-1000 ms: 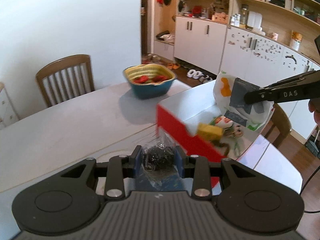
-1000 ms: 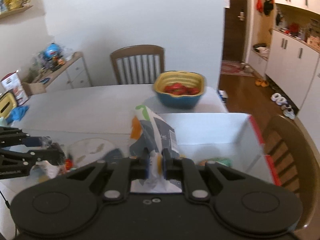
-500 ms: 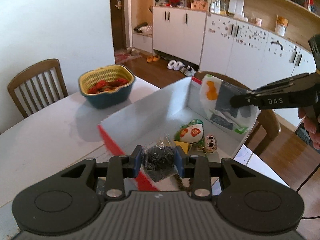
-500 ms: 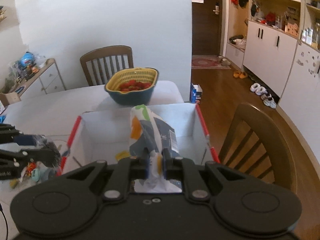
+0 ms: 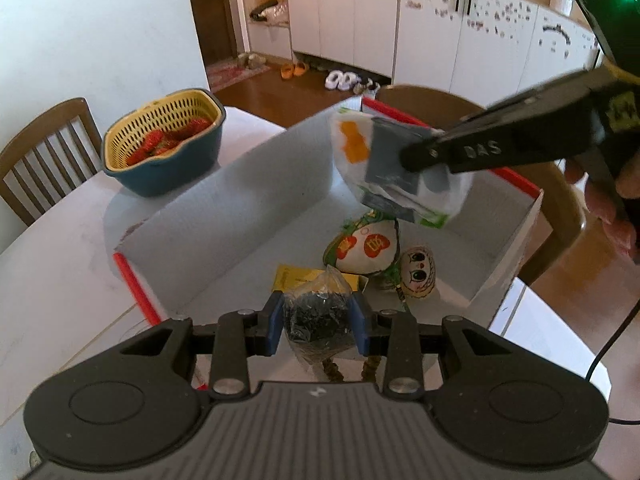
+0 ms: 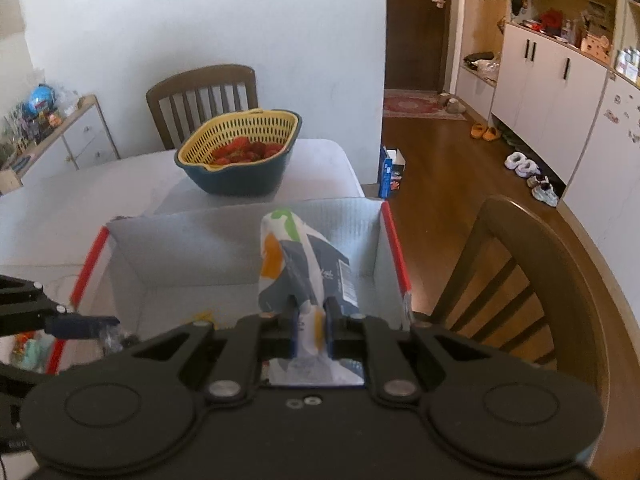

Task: Organize objects
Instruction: 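Lift and carry the dark bag and white printed bag over the red box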

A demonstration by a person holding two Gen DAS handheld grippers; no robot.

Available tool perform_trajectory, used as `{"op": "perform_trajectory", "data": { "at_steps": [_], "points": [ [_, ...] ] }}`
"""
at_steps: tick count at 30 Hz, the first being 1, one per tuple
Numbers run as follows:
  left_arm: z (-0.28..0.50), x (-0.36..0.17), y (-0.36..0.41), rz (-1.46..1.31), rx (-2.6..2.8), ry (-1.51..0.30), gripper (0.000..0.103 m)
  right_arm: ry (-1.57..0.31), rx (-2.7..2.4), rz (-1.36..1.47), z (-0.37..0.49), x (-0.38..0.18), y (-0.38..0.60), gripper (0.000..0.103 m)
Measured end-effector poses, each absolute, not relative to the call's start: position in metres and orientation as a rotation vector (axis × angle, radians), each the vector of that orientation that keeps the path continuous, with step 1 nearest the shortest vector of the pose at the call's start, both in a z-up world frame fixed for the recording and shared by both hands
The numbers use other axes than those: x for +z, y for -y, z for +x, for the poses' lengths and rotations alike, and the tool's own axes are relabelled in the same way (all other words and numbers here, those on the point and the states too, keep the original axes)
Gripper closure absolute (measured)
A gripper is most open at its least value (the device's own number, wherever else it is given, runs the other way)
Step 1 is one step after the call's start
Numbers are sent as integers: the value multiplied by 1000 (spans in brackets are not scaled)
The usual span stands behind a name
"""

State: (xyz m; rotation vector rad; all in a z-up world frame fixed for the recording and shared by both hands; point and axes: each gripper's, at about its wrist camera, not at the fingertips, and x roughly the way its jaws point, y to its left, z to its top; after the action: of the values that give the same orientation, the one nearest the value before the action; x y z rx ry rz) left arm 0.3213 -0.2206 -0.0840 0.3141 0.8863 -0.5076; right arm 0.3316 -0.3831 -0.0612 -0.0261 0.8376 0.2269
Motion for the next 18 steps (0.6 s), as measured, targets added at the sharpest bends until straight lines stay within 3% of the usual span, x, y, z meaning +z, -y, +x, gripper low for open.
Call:
{"op": "perform_trajectory", "data": {
  "at_steps": [18],
  "points": [
    [354,-121,243,358,-473,-1090,69,-888,258,-109,362,-90,377,88]
  ]
}}
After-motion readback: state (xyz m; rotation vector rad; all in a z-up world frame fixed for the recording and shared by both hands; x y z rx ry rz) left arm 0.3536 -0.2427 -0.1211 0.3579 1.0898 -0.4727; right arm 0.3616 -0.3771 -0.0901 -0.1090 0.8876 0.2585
